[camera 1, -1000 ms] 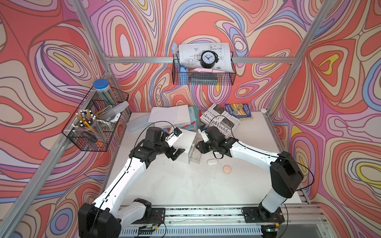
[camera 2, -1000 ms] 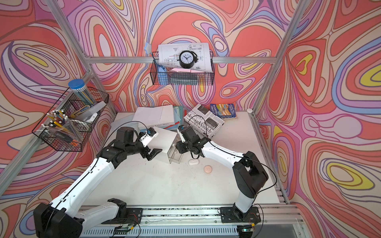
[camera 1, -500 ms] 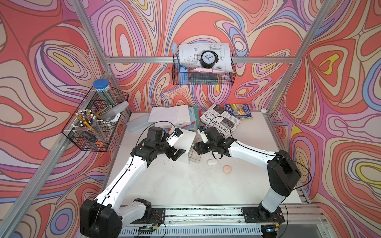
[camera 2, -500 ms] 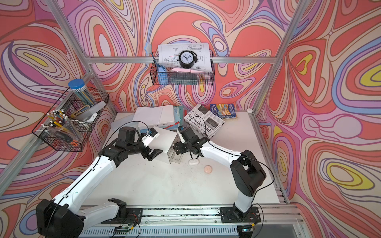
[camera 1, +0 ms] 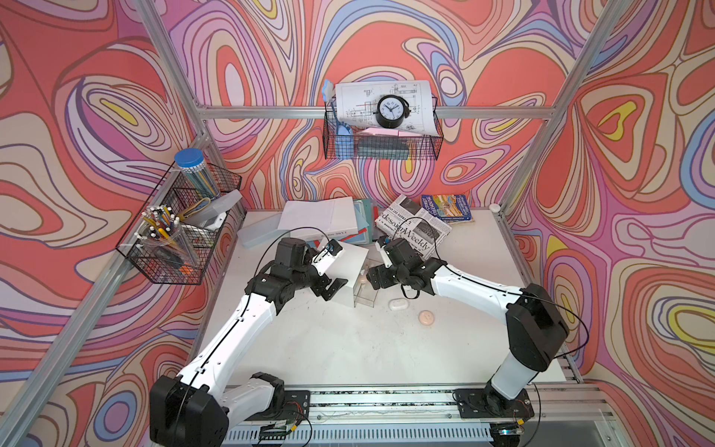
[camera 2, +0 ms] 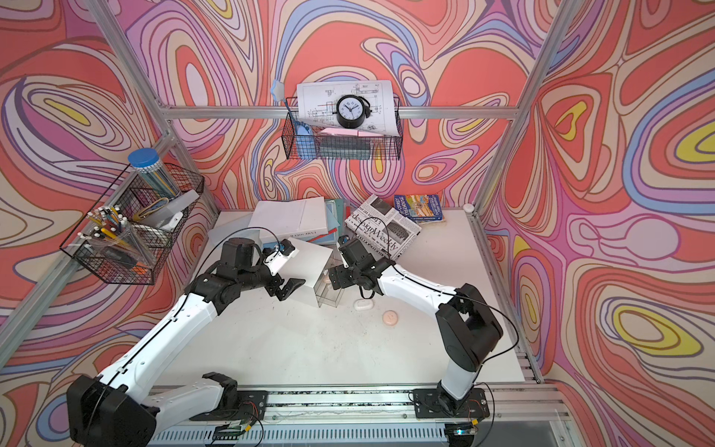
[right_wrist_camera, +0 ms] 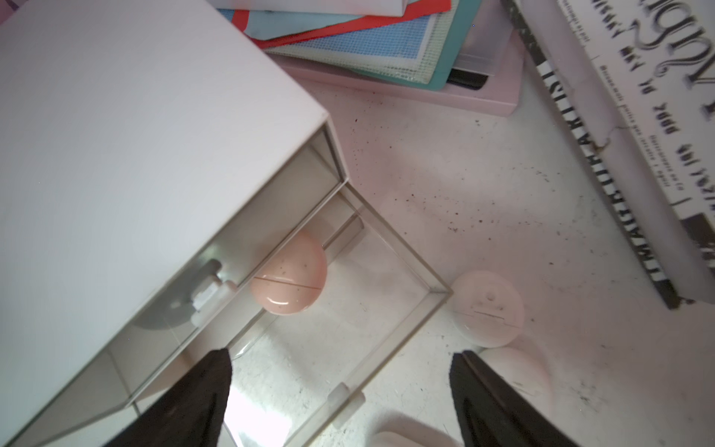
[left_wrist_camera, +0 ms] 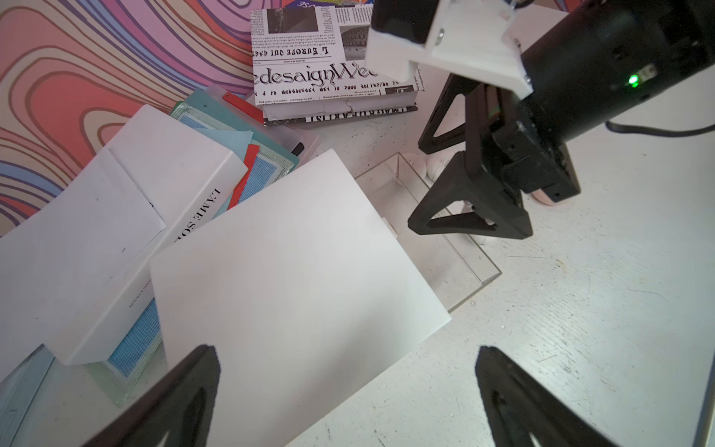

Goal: Put the bluetooth earphones in the drawer according to color
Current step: Place the bluetooth earphone in the drawer.

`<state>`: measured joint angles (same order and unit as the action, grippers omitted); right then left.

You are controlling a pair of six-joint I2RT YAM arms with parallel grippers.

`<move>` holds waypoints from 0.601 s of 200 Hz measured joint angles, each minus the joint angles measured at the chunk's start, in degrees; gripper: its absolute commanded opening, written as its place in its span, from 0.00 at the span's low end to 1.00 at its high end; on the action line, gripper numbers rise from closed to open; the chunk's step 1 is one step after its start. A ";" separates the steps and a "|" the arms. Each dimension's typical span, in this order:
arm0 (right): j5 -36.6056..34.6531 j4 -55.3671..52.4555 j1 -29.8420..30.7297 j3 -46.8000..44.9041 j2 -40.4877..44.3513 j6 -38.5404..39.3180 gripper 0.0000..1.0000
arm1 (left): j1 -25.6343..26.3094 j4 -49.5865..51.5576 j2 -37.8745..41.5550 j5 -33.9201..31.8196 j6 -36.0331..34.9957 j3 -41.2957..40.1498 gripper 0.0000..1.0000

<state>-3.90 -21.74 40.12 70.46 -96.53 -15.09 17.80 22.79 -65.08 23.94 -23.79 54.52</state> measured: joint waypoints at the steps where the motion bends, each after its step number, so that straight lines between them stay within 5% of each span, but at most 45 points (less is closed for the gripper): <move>1: -0.17 -0.20 0.00 -0.02 0.26 0.02 0.93 | 0.02 -0.02 0.09 -0.07 0.00 -0.04 0.99; 50: -7.28 -11.17 -1.86 1.27 10.71 -0.85 0.93 | 3.02 -2.29 1.55 -0.55 0.00 -1.16 0.98; 120: -7.13 -29.35 -7.63 -0.79 15.08 -7.13 0.94 | 13.18 -4.87 -1.90 -1.95 -0.31 -1.88 0.98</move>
<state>-11.03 -51.09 32.49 69.67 -81.45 -22.22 30.98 17.91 -66.98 22.00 -24.10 52.64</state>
